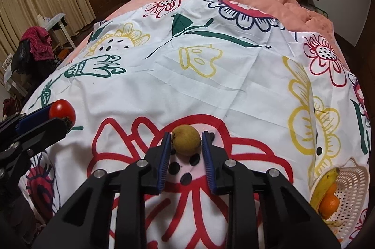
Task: Organize fruits
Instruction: 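Grasp the red tomato with the left tool while the right tool grasps the brown fruit, then lift the brown fruit toward the basket with the right tool while the left tool holds the tomato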
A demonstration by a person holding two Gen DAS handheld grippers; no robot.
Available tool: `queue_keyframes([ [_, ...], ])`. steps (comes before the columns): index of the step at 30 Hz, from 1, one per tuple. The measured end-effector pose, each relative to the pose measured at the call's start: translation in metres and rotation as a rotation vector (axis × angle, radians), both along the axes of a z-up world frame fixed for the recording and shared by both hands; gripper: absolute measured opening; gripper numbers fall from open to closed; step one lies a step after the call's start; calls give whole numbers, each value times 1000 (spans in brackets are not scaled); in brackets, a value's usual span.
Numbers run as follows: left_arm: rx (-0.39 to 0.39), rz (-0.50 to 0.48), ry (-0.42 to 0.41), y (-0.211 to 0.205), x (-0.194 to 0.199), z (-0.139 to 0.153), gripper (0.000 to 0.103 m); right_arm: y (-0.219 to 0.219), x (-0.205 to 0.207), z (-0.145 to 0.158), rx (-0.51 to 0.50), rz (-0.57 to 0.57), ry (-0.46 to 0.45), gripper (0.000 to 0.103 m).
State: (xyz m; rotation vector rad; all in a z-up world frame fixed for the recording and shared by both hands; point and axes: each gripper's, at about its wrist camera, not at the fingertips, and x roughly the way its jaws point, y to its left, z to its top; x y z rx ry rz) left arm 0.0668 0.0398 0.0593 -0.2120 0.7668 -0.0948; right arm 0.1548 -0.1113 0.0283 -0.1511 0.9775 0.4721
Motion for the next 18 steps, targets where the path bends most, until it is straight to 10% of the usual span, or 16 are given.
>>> queue_keyframes([
  [18,5,-19,-3,-7,-3,1,37,-36,-8,12,101,-64,18,35],
])
